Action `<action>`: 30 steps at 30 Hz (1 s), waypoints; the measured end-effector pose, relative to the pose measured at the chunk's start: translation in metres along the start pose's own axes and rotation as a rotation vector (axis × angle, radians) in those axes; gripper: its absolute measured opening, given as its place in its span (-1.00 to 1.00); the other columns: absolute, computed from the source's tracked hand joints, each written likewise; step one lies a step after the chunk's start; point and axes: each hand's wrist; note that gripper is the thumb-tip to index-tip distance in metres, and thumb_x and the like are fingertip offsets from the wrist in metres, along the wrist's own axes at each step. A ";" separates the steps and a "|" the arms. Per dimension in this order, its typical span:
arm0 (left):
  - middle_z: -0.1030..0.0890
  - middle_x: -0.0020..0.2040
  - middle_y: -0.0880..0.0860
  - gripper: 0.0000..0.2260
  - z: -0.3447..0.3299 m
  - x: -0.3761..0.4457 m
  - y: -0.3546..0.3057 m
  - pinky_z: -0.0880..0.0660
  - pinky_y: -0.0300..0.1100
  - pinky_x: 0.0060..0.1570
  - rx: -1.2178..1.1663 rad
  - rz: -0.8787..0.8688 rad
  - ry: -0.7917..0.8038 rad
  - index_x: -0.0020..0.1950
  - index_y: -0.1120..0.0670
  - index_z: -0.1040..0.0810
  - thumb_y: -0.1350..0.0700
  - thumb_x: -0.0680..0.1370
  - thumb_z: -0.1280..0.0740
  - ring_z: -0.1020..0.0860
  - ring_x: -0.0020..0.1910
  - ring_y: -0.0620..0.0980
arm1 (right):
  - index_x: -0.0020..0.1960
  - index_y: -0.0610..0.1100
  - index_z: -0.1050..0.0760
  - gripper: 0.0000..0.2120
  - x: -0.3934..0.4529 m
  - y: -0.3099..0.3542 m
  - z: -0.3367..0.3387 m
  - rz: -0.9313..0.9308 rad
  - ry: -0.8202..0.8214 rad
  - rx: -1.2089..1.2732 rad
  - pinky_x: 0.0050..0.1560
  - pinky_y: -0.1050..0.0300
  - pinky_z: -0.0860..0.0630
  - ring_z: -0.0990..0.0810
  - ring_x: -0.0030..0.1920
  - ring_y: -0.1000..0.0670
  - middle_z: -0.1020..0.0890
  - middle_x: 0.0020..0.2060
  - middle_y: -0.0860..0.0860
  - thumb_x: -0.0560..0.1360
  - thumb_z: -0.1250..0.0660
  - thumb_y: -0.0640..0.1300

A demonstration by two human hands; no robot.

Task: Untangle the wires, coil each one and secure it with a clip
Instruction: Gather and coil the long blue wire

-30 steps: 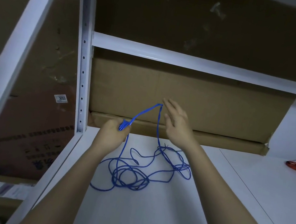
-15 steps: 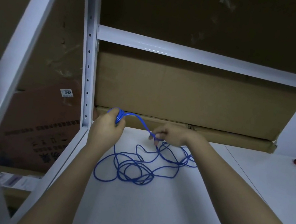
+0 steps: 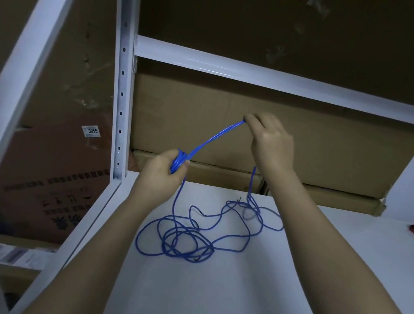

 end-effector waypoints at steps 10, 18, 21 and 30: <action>-0.49 -0.32 0.15 -0.79 -0.014 -0.011 0.045 -0.36 -0.12 -0.31 0.266 0.166 0.177 -0.19 0.22 -0.44 0.13 0.58 -0.26 -0.47 -0.33 0.07 | 0.04 -0.06 -0.56 -0.75 -0.118 0.030 -0.010 -0.083 1.129 0.152 -0.18 0.16 -0.36 -0.56 0.01 -0.12 -0.61 -0.03 -0.07 0.51 -0.19 -0.30; -0.43 -0.34 0.09 -0.73 -0.021 -0.024 0.054 -0.27 -0.20 -0.34 0.208 0.200 0.447 -0.20 0.27 -0.46 0.09 0.59 -0.29 -0.36 -0.39 -0.06 | -0.40 0.05 -0.39 -0.66 -0.157 0.035 -0.003 -0.288 1.337 0.536 -0.35 0.33 -0.26 -0.40 -0.34 0.16 -0.42 -0.43 0.18 0.47 -0.37 -0.23; -0.46 -0.42 0.06 -0.74 -0.008 -0.024 0.043 -0.32 -0.20 -0.32 -0.052 0.229 0.575 -0.28 0.20 -0.46 0.12 0.57 -0.33 -0.38 -0.46 -0.09 | -0.28 -0.03 -0.58 -0.81 -0.157 0.029 -0.004 -0.368 1.172 0.553 -0.24 0.24 -0.37 -0.49 -0.27 0.09 -0.56 -0.34 0.08 0.49 -0.36 -0.21; -0.41 -0.48 -0.01 -0.76 -0.005 -0.029 0.023 -0.29 -0.19 -0.29 -0.260 0.243 0.663 -0.24 0.19 -0.45 0.13 0.60 -0.27 -0.33 -0.46 -0.08 | 0.03 -0.21 -0.65 -0.86 -0.137 0.034 -0.022 -0.614 0.396 0.526 -0.13 0.22 -0.42 -0.56 -0.15 -0.01 -0.65 -0.15 -0.07 0.53 -0.35 -0.22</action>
Point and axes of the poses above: each hand's wrist, its own x-axis towards the middle knuckle, its own z-axis out of the back of the hand, y = z × x
